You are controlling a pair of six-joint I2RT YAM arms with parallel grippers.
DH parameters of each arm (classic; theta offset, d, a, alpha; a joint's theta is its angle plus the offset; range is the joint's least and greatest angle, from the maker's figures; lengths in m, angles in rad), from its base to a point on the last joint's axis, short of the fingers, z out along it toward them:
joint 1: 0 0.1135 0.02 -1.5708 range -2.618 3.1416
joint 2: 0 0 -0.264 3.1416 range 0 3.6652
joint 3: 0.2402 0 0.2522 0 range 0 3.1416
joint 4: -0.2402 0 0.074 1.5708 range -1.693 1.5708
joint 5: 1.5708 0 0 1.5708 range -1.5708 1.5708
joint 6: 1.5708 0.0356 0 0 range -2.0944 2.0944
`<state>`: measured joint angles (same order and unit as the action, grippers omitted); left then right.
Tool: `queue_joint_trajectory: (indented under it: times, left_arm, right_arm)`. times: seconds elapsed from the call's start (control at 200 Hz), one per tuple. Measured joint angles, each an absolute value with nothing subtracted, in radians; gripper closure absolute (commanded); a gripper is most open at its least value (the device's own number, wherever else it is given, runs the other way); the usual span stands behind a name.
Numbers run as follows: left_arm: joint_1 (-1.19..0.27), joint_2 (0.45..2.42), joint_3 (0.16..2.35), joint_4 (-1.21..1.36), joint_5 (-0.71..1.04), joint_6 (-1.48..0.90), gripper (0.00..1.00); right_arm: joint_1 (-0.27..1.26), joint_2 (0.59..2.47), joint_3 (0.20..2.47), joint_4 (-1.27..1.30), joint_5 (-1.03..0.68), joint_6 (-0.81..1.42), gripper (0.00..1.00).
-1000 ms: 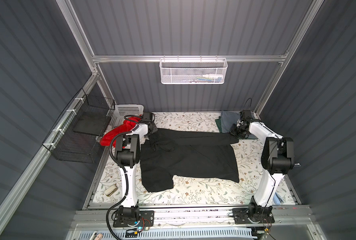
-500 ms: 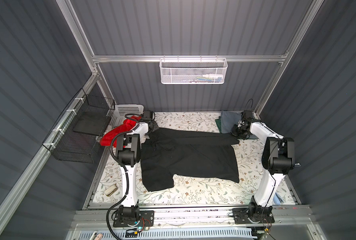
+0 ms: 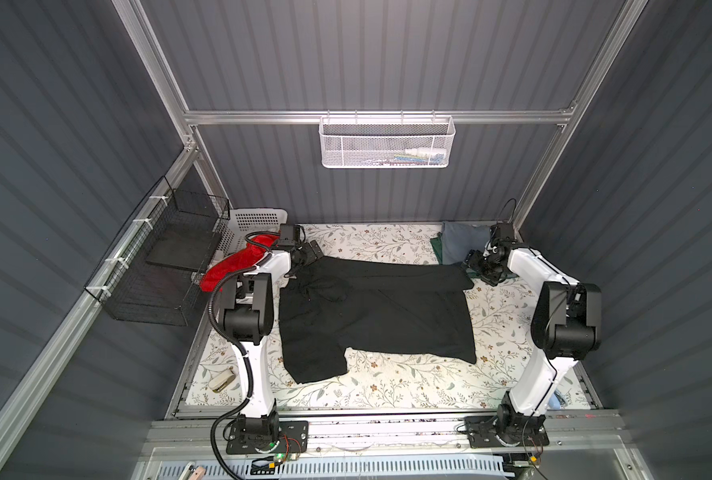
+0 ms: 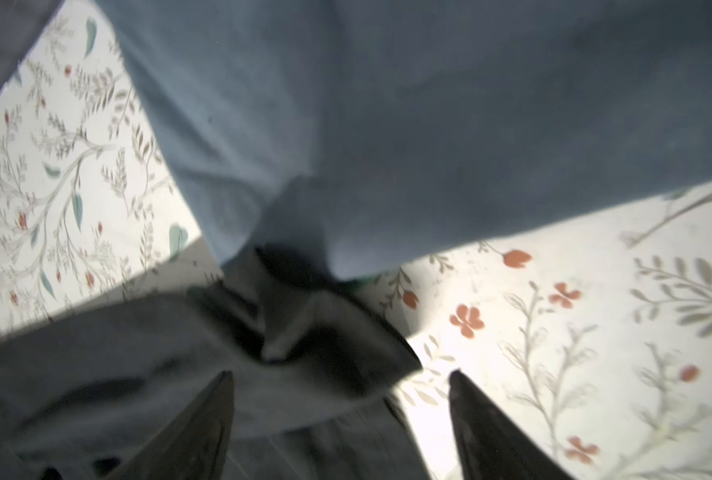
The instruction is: Fold and stack the t-shirts
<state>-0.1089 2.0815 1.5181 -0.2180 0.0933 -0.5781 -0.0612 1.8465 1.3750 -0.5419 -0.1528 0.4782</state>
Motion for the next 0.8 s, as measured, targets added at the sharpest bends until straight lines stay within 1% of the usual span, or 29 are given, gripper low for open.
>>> queue_joint_trajectory:
  times: [0.11, 0.175, 0.33, 0.5, 0.525, 0.57, 0.635, 0.8]
  left_arm:
    - [-0.117, 2.012, 1.46, -0.212, 0.115, -0.589, 0.0]
    - [-0.123, 1.964, 1.415, -0.199, 0.121, -0.593, 0.0]
    - [-0.146, 1.827, 1.276, -0.184, 0.127, -0.596, 0.0]
    - [-0.199, 1.663, 1.097, -0.182, 0.096, -0.583, 0.01]
    - [-0.209, 1.637, 1.065, -0.182, 0.085, -0.579, 0.03]
    - [-0.223, 1.602, 1.015, -0.184, 0.069, -0.569, 0.14]
    - [-0.24, 1.568, 0.957, -0.19, 0.051, -0.554, 0.26]
    - [-0.246, 1.581, 0.901, -0.232, 0.003, -0.533, 0.34]
  right_arm:
    - [-0.061, 1.783, 1.303, -0.531, -0.157, 0.486, 0.04]
    - [-0.061, 1.746, 1.259, -0.527, -0.159, 0.488, 0.01]
    - [-0.061, 1.635, 1.141, -0.523, -0.168, 0.494, 0.01]
    - [-0.061, 1.509, 1.02, -0.523, -0.187, 0.501, 0.01]
    - [-0.061, 1.493, 1.003, -0.524, -0.19, 0.503, 0.01]
    - [-0.061, 1.462, 0.966, -0.523, -0.199, 0.509, 0.01]
    - [-0.061, 1.419, 0.912, -0.517, -0.211, 0.516, 0.01]
    - [-0.061, 1.332, 0.777, -0.502, -0.237, 0.543, 0.01]
